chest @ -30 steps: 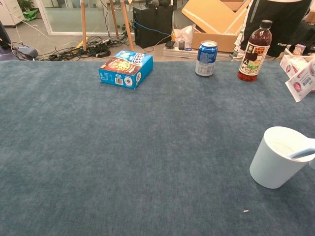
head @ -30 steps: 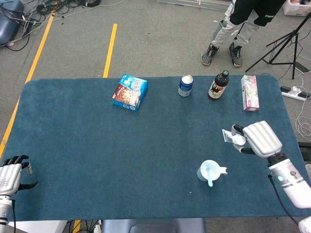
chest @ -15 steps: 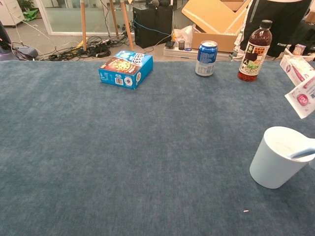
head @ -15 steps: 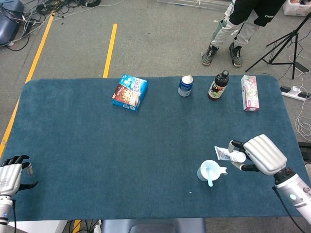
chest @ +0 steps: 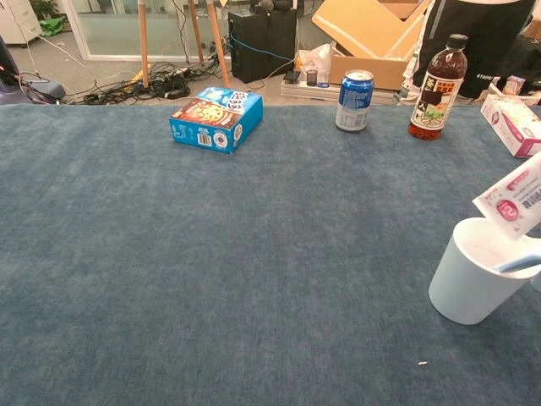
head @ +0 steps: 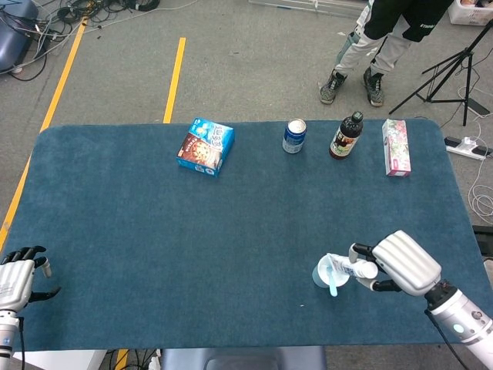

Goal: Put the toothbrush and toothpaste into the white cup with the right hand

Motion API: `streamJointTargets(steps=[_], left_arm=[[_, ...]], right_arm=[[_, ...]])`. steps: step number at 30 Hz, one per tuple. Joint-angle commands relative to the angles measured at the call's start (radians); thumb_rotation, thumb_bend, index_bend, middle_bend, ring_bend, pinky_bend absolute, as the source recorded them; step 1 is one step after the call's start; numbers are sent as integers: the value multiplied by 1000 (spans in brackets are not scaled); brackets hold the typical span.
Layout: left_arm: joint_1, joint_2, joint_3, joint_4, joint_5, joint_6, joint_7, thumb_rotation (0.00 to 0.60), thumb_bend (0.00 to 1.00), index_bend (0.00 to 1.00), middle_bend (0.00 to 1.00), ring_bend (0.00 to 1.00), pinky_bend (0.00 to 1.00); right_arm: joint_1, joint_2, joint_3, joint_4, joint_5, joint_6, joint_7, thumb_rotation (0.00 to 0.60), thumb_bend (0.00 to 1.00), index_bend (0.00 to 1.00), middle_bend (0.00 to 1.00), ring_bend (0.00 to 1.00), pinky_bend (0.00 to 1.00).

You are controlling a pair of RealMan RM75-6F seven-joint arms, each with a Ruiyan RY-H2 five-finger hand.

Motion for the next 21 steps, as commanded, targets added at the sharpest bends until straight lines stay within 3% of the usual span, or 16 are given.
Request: streamJointTargets(steps=[1,21], left_arm=[[-1,0,0,1,-2,-2,0,600,0,588,252,191,201],[-1,1,-1,0,-5,-5,-1,600,0,588,252,191,201]], right_arm=[[1,-8,-4,5,-7,-3,2,600,204,675,1000,1000,1000],[34,-49,-15,36,19,-76,17,600,204,675,1000,1000,1000]])
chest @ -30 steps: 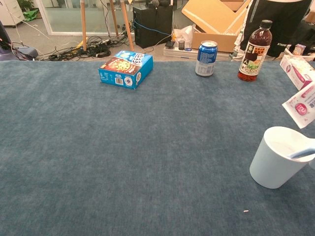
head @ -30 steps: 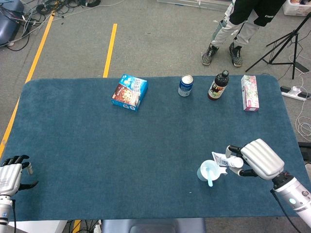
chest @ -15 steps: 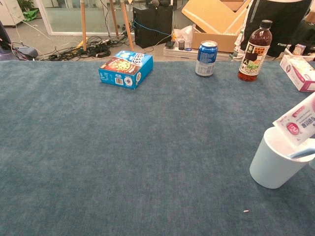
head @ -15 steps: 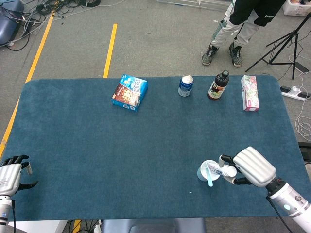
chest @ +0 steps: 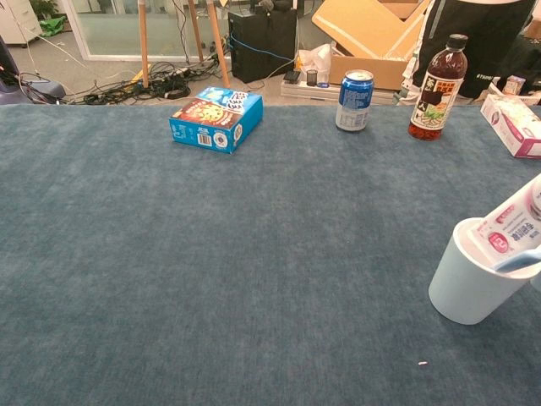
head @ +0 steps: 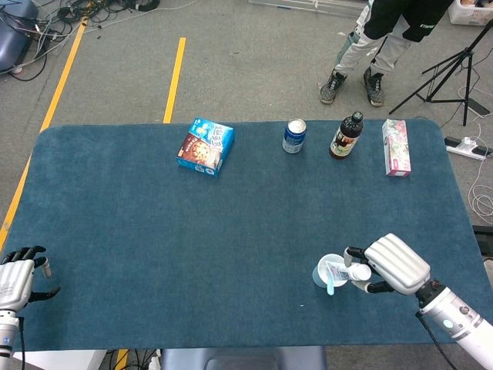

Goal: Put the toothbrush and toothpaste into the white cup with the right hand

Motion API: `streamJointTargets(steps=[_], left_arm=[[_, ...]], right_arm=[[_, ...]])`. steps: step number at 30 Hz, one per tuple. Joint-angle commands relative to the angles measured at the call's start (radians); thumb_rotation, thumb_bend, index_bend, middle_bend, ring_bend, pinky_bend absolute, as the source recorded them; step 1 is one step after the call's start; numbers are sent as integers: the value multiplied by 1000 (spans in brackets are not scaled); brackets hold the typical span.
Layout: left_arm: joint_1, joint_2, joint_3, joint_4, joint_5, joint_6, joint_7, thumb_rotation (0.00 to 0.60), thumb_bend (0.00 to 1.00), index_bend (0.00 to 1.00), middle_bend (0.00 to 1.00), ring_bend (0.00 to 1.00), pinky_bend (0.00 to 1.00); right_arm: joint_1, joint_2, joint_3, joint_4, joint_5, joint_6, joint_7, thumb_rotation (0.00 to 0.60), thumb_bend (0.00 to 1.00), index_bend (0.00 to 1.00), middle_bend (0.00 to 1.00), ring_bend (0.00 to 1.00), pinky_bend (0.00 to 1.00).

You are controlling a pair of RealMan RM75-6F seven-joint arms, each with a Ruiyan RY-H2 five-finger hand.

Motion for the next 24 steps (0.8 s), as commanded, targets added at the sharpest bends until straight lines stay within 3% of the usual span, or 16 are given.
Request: streamJointTargets(steps=[1,24], left_arm=[[1,0,0,-1,1,2,1,600,0,588,252,191,201],[1,0,1,-2,4,2,0,600,0,588,252,191,201]], right_arm=[[3,-3,-1,1,3,-5,-1,600,204,675,1000,1000,1000],[71,-115,4,58,124,-182,-86,600,204,675,1000,1000,1000]])
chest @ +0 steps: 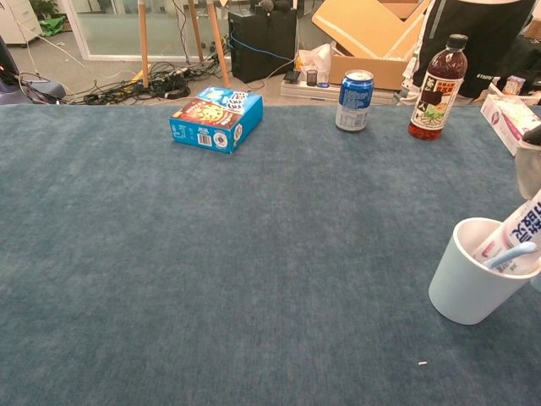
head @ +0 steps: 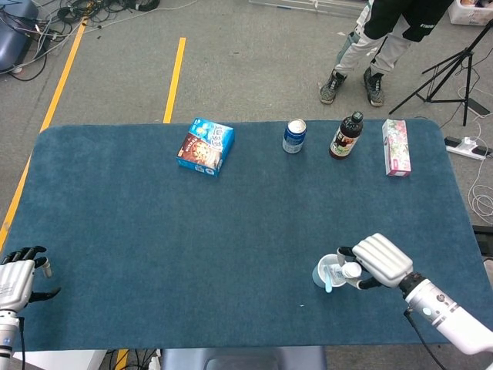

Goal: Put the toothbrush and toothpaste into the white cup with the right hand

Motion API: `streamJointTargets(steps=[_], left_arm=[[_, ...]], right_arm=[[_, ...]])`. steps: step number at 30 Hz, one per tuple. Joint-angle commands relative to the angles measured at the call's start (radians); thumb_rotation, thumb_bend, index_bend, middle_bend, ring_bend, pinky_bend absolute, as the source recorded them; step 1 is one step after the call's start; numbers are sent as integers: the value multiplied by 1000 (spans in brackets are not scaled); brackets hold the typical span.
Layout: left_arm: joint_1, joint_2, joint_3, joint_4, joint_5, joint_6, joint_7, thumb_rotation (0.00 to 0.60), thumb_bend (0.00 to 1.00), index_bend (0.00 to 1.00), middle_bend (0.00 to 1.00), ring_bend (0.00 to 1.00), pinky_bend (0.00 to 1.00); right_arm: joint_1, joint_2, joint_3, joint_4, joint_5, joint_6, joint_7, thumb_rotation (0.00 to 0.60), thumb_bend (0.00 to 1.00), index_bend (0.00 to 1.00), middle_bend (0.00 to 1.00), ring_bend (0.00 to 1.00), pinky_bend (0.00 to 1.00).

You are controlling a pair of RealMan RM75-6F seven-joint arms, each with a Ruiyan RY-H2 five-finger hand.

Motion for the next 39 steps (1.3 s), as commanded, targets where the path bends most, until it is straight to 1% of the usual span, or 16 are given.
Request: streamJointTargets(steps=[1,18,21,27,30,35,39], left_arm=[[0,1,0,0,0,-1,-1,600,0,588,252,191,201],[-1,1,0,2,-2,-4,-2,600,0,588,252,191,201],[-1,2,0,0,-1,-3,-3,600,0,588,252,191,201],[0,3,0,-1,0,-2,-6,600,0,588,252,191,201],[0,4,0,-1,1,-1,-7,600,0,588,252,191,201],[1,4,1,-1,2,-2,-7,600,0,588,252,191,201],[1,4,0,-1,2,-1,-6,600,0,588,252,191,201]], right_arm=[[9,-16,1,8,16,-18,-16,600,204,675,1000,1000,1000],[50,-78,5,36,76,-86,-58,600,192,675,1000,1000,1000],[56,-83,3,38,80,-93,-58,600,179,654,1000,1000,1000],[66,-94,0,44,84,-104,-54,600,152,559,1000,1000,1000],[69,-94,-1,45,81,-102,-46,600,133,503,1000,1000,1000],[70,-89,-6,42,68,-88,-27,600,87,380,1000,1000,1000],[73,-88,-10,44,60,-84,-17,600,69,321,1000,1000,1000]])
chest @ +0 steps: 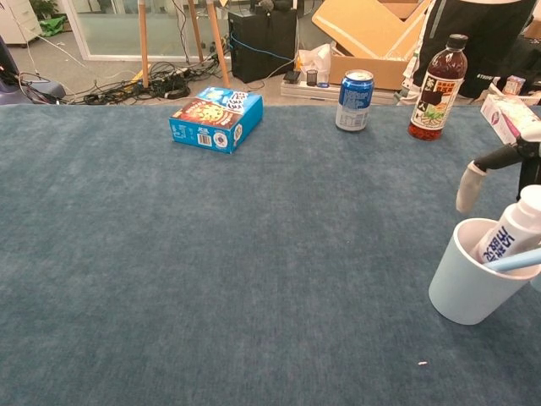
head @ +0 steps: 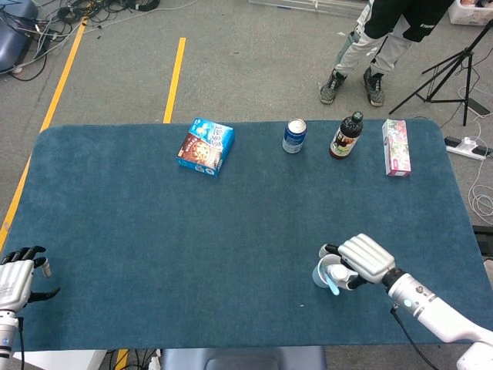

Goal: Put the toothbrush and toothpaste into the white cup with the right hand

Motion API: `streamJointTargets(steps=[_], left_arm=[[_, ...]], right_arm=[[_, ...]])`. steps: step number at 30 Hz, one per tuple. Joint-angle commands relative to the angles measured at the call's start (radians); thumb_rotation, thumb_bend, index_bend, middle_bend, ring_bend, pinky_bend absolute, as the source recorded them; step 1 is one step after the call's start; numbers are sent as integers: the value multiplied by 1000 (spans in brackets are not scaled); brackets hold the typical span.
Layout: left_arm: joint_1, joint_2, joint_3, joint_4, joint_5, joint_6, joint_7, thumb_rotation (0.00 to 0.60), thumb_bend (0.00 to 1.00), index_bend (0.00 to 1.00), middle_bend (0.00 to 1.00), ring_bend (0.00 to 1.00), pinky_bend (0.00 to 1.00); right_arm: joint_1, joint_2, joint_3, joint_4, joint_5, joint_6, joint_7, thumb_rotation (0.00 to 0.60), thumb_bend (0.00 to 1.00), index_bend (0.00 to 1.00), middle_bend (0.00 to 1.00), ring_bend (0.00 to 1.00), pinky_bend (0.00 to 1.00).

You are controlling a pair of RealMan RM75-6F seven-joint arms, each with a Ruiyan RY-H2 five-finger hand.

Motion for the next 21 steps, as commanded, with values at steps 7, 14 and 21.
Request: streamJointTargets(steps=[7,14,21], left_arm=[[0,0,0,-1,-1,0,1,600,0,588,252,191,202],[1,3,0,-2,5,3,-6,600,0,588,252,191,202],[-1,1,0,1,0,-3,-2,600,0,588,252,191,202]], right_arm=[[1,3,-6,2,-10,14,17,600,61,245,1000,1000,1000],[-5,17,-9,-2,-20,42,38,600,52,202,1000,1000,1000],[-17,41,-12,-9,-31,76,54,600,42,175,1000,1000,1000]])
